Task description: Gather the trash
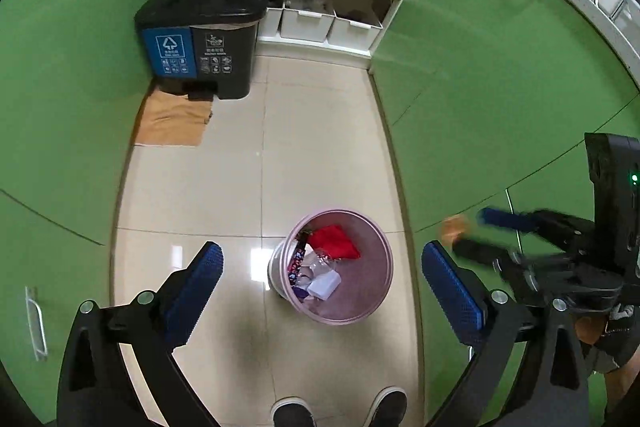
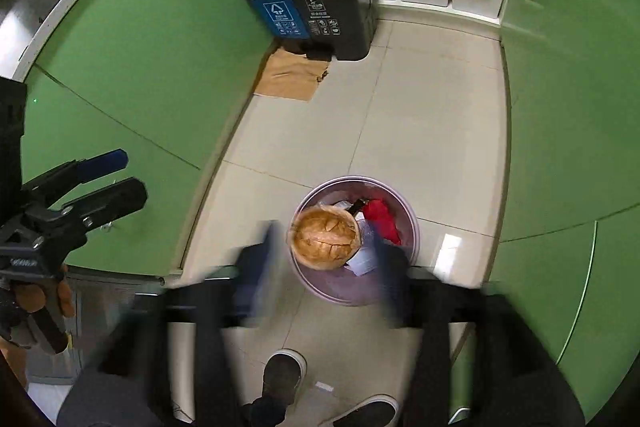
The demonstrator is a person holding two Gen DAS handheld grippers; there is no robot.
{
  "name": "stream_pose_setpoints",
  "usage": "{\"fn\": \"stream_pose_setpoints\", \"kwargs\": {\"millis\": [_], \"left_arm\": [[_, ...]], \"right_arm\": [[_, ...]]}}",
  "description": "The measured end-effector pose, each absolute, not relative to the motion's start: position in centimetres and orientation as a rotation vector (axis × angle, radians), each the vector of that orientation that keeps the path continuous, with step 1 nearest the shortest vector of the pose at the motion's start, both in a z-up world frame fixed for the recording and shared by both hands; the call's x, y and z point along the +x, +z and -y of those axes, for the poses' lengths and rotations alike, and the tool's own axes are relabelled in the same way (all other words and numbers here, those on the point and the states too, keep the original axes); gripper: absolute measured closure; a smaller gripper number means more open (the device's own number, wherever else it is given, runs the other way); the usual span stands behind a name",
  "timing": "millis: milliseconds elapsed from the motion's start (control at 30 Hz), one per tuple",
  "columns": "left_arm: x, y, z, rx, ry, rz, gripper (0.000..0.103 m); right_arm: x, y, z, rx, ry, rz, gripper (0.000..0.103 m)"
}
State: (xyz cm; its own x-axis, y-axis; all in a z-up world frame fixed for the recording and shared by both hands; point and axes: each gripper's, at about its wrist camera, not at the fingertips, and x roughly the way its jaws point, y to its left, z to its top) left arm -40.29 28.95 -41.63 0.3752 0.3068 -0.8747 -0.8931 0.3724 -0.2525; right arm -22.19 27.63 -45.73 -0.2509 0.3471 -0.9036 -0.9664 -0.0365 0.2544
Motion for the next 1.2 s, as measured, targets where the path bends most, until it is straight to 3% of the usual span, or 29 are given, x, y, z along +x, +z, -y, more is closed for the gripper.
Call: {"fn": "stream_pose_setpoints", "kwargs": {"millis": [333,767,1200], "left_arm": [[-39.8,-39.2,-28.5,-0.825,0.882,-0.844,0.007],[-36.3,-22.8,-23.1,-0.727,0.78,-0.832,0.007],[-26.3,-8.3,-14.9,-0.572,0.597,-0.797,0.007]], "right_arm": [[-21.5,-43.5,-26.3,-0.803,1.462,-1.118,0.003],[-19.4,-25.4,-19.2,-0.704,1.372,-1.053,0.003],[-9.5,-8.7,-4.5,-0.547,1.18,-0.965,0.003]]}}
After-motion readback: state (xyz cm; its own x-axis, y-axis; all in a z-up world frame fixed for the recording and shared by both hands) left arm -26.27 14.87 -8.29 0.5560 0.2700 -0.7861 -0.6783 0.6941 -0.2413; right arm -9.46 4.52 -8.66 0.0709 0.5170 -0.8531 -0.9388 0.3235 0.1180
